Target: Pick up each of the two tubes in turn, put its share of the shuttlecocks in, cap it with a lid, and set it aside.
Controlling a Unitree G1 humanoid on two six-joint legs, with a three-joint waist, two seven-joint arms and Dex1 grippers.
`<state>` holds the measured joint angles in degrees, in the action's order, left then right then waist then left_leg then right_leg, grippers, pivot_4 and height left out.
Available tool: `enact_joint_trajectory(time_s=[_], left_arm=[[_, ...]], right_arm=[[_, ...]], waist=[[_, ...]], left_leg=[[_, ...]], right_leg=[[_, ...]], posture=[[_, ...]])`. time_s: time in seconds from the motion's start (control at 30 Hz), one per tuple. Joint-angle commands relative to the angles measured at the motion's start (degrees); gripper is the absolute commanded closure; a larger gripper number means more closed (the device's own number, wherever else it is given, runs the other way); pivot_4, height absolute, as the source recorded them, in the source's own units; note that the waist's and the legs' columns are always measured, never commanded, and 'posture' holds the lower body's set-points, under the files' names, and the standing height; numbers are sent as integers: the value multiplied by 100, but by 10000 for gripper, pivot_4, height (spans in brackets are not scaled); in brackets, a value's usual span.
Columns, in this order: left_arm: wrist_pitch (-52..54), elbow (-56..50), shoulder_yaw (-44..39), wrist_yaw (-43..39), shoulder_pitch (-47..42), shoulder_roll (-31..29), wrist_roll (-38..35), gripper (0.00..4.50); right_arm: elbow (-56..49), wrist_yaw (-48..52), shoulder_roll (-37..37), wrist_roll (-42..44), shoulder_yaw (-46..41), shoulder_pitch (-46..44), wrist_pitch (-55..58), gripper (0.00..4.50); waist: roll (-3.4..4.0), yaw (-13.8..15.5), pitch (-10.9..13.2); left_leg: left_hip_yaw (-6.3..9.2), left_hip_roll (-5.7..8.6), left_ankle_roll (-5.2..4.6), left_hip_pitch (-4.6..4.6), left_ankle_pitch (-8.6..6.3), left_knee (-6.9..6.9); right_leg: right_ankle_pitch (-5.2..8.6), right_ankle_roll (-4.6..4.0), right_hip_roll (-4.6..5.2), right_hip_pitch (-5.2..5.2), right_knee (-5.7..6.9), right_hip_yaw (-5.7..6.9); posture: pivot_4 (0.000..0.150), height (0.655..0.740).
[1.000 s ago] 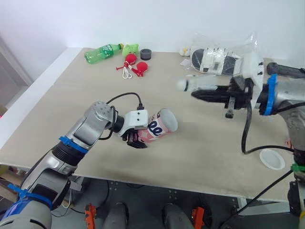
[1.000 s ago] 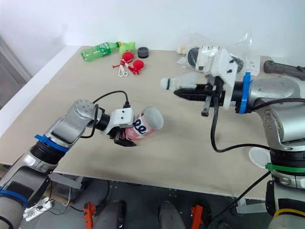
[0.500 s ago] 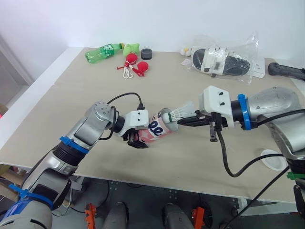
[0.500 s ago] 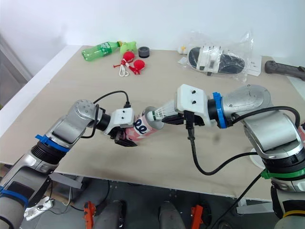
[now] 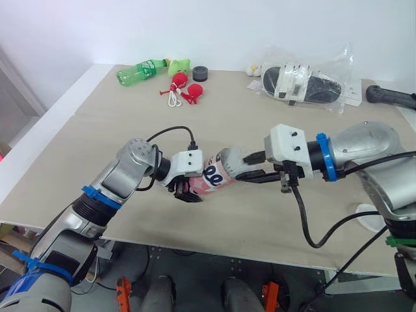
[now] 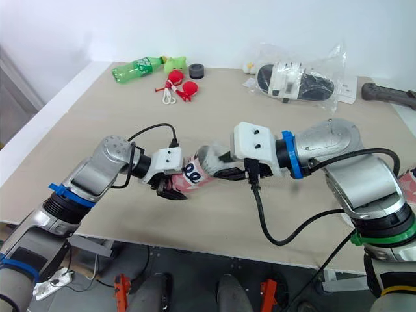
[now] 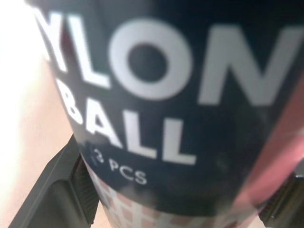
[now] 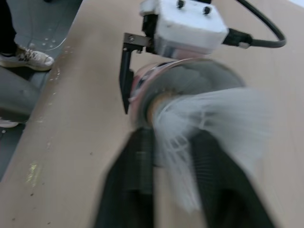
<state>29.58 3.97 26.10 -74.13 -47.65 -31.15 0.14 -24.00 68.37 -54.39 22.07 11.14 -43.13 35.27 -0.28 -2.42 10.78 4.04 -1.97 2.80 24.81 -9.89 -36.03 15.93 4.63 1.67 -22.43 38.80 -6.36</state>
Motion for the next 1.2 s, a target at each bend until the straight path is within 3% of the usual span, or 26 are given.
enact_joint_trajectory(time_s=[0.03, 0.1, 0.17, 0.2, 0.37, 0.4, 0.5, 0.93, 1.2], left_arm=[[17, -29, 45, 31, 35, 55, -20, 8510], [27, -53, 41, 30, 56, 40, -22, 8510], [36, -61, 41, 32, 63, 33, -24, 8510], [40, -60, 42, 34, 61, 33, -25, 8510], [54, -54, 46, 42, 53, 46, -28, 8510], [56, -52, 47, 43, 51, 52, -29, 8510], [55, -44, 56, 50, 40, 75, -26, 8510], [89, -100, 57, 53, 60, 96, -30, 8510], [134, -144, 51, 73, 83, 106, -48, 8510]], right_arm=[[-124, 59, 78, 68, -86, -80, -58, 12082], [-49, 91, 94, 152, -188, -133, -11, 2770], [37, 148, 97, 271, -319, -206, 59, 5227], [75, 176, 102, 342, -381, -249, 95, 8201], [243, 218, 219, 714, -554, -557, 293, 31482], [266, 215, 237, 717, -523, -607, 313, 33390], [436, 199, 295, 366, -136, -635, 144, 44764], [1175, 62, 1236, -1262, 1434, -888, -539, 44764], [1439, 228, 1706, -1744, 1788, -1060, -732, 44764]], waist=[[0, 1, 0], [0, 1, 0], [0, 0, 0], [0, 0, 0], [-1, -8, 1], [-1, -7, 1], [-2, -7, 1], [-1, -9, 1], [-4, -30, 0]], left_leg=[[0, 0, 0, 0, 0, 1], [0, 0, 0, 0, 0, 2], [0, 0, 0, 0, 0, 3], [0, 0, 0, 0, 0, 4], [0, 0, 0, -1, 0, 3], [1, 0, 0, -1, 0, 2], [1, 0, 0, -3, 0, 1], [1, 0, 0, -3, 0, 2], [1, -9, 2, -14, 1, 1]], right_leg=[[1, 1, 0, 0, 0, 0], [2, -1, 0, 0, 0, 0], [2, -2, 0, -1, 0, 0], [3, -2, 0, -1, 0, 0], [1, -2, 0, -1, 0, 1], [1, -2, 0, 0, 1, 0], [0, -2, 0, 1, 1, 1], [1, -2, -1, -1, 3, 1], [-3, -8, -11, 3, 11, 2]], posture=[[1500, 7400], [1500, 7400], [1500, 7400], [1500, 7400], [1500, 7400], [1500, 7400], [1500, 7400], [1500, 7400], [1500, 7400]])
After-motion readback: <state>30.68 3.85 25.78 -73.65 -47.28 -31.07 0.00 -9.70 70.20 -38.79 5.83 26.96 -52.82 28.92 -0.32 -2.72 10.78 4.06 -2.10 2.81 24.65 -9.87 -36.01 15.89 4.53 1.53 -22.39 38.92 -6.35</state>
